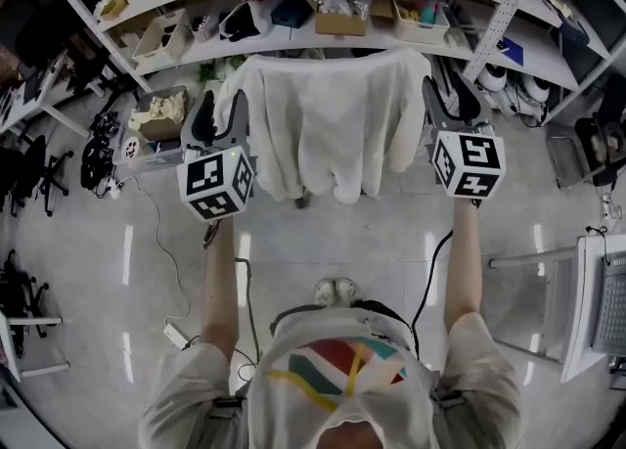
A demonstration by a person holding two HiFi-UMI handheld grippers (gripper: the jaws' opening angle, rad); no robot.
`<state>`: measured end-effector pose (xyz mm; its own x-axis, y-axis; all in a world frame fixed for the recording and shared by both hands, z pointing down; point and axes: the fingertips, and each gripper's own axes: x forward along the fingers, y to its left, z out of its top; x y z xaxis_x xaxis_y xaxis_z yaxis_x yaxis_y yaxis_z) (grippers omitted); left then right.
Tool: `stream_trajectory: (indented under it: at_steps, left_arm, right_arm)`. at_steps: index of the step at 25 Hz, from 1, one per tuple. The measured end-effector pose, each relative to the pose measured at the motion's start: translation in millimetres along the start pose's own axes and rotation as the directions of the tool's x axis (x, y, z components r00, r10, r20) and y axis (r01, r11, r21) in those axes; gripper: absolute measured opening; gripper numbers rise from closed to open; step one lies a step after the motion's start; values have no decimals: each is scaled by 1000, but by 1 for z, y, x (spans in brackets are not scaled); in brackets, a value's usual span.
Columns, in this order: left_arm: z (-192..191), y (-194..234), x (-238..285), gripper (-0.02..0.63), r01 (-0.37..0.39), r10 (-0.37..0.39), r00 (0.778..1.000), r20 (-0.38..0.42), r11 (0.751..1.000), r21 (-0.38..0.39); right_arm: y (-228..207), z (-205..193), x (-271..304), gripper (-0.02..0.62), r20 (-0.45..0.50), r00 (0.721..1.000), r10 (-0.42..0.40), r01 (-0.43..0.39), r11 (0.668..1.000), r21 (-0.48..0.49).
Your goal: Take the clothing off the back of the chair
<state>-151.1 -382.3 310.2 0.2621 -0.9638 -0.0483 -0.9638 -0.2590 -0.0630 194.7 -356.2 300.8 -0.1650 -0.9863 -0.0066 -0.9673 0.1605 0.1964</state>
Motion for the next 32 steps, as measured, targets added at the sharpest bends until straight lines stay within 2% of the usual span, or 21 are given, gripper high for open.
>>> stream_trajectory:
  at_steps: [6, 11, 18, 21, 23, 26, 29, 32]
  left_arm:
    - [-31, 19, 40, 230, 18, -18, 994, -105, 1000, 2]
    - [-57, 19, 62, 234, 46, -44, 984, -174, 999, 2]
    - [-86, 28, 77, 236, 60, -59, 967, -247, 998, -5]
    - [-88, 32, 82, 236, 59, -56, 965, -255, 998, 2]
    - [-89, 34, 84, 236, 61, -59, 965, -255, 998, -1]
    - [-92, 32, 89, 236, 81, -80, 962, -262, 997, -7]
    - [-96, 25, 95, 244, 110, -99, 955, -279, 994, 24]
    - [-96, 24, 100, 244, 117, -107, 952, -285, 993, 16]
  right_arm:
    - [-15, -21, 45, 252, -100, 995, 14, -20, 998, -58]
    - [-10, -45, 70, 256, -169, 984, 48, -62, 995, -80]
    - [-9, -58, 88, 296, -184, 975, 122, -126, 992, -8]
    - [-23, -61, 85, 307, -175, 977, 125, -117, 992, 56]
    - [-30, -62, 82, 307, -170, 979, 112, -102, 993, 63]
    - [-27, -66, 84, 306, -196, 975, 106, -109, 994, -3]
    - [-14, -79, 93, 307, -267, 956, 120, -150, 984, -95]
    - [-12, -93, 102, 307, -313, 943, 111, -156, 980, -125]
